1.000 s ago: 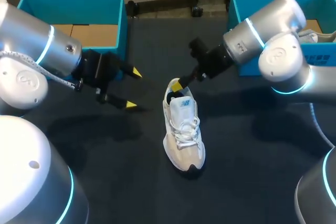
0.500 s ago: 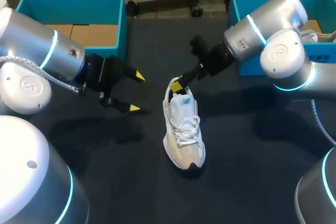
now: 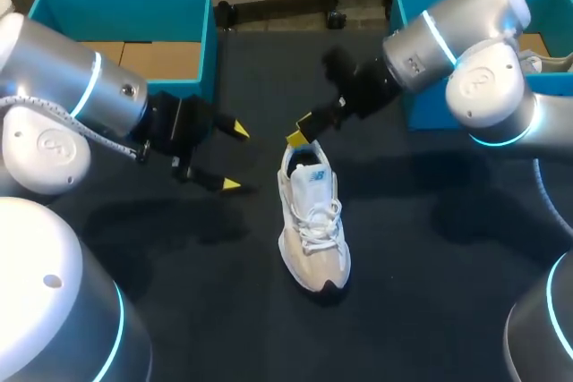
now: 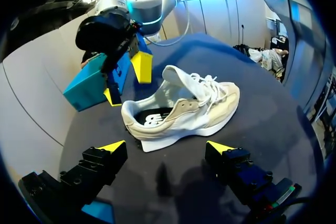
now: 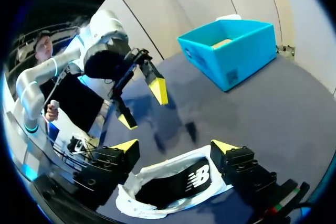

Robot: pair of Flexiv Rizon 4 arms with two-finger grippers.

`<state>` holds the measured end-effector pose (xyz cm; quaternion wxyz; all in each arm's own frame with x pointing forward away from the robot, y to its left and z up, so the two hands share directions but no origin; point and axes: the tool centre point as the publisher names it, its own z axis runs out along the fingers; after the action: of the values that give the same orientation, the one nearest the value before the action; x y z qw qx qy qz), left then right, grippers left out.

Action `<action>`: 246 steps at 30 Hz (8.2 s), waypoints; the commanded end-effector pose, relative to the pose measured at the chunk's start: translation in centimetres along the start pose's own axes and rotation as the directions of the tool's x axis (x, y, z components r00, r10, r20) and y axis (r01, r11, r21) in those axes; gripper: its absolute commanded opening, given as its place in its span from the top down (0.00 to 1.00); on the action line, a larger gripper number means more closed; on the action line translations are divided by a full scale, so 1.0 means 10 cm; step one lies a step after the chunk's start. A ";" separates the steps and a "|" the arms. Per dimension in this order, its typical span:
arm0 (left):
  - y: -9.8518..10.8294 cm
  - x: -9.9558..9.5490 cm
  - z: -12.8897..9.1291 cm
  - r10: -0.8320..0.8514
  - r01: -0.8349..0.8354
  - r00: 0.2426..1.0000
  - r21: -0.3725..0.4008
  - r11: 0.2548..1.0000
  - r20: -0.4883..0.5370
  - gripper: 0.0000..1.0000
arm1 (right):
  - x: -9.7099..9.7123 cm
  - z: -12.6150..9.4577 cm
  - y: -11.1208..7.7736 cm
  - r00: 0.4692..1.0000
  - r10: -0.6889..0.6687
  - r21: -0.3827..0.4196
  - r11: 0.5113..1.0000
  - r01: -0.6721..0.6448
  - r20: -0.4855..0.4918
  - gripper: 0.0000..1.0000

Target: Take the shoe out of the shoebox, open the shoe tongue, remove and reinsert the insole, then place the shoe into the shoebox

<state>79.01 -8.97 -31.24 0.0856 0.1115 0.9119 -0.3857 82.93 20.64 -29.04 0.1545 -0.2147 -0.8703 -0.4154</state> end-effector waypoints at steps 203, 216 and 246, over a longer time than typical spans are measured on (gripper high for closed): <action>-0.04 -0.42 -0.94 0.050 -0.049 0.999 -0.112 0.993 0.007 0.00 | 0.26 0.27 -0.76 0.399 0.480 0.200 0.414 -0.888 0.781 0.00; -0.04 -0.42 -0.94 0.050 -0.049 0.999 -0.112 0.993 0.007 0.00 | 0.29 0.18 -0.66 0.384 0.455 0.180 0.430 -0.885 0.803 0.00; -0.04 -0.42 -0.94 0.050 -0.049 0.999 -0.112 0.993 0.007 0.00 | 0.83 -0.11 -0.42 0.304 0.408 0.063 0.508 -0.859 0.861 0.57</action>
<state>82.36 -3.02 -23.50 0.1054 0.1273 0.9281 -0.3335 74.32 19.72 -27.31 -0.0131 -0.6568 -0.7498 0.0793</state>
